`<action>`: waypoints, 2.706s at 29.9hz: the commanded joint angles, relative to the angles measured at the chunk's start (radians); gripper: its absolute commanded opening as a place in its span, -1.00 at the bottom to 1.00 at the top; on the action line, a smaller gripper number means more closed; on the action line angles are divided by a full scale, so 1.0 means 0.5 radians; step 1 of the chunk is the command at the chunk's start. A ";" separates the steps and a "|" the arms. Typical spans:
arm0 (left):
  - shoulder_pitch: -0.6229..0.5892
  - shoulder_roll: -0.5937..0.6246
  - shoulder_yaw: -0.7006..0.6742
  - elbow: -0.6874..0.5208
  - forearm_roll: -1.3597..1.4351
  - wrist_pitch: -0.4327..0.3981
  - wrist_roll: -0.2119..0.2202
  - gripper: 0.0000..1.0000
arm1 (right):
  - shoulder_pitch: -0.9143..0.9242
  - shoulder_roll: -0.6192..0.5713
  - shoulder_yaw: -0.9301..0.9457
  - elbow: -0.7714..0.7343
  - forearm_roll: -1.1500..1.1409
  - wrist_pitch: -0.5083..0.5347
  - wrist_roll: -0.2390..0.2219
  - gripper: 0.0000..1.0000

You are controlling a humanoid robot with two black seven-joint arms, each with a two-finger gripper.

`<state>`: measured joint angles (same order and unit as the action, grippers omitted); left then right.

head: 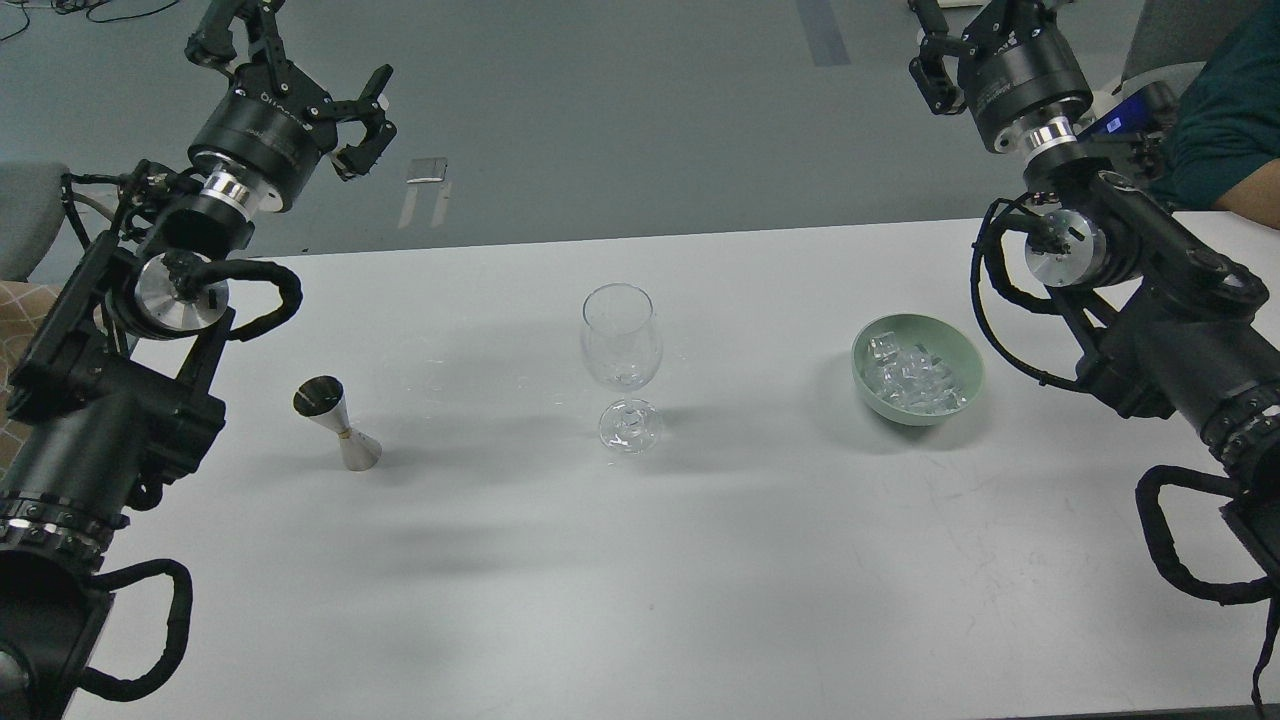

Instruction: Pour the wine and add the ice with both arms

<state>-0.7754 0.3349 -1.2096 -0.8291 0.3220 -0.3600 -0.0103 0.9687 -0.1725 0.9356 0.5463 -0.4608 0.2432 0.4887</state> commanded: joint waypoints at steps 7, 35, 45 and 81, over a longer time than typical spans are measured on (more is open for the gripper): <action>0.005 0.002 0.017 0.001 0.019 -0.025 -0.022 0.97 | -0.002 0.023 -0.006 0.006 0.004 0.005 0.000 1.00; 0.005 0.002 0.017 -0.057 0.022 -0.118 -0.041 0.98 | 0.017 0.020 -0.027 -0.016 0.124 0.026 -0.017 1.00; 0.023 0.005 0.020 -0.198 0.022 -0.072 -0.025 0.98 | 0.063 0.014 -0.027 -0.105 0.133 0.035 -0.014 1.00; 0.483 0.449 -0.244 -0.882 -0.147 0.382 0.137 0.96 | 0.063 0.008 -0.024 -0.086 0.133 0.029 -0.008 1.00</action>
<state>-0.5904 0.5068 -1.3132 -1.2109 0.2553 -0.1765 0.0528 0.9989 -0.1667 0.9236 0.5034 -0.3942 0.2576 0.4840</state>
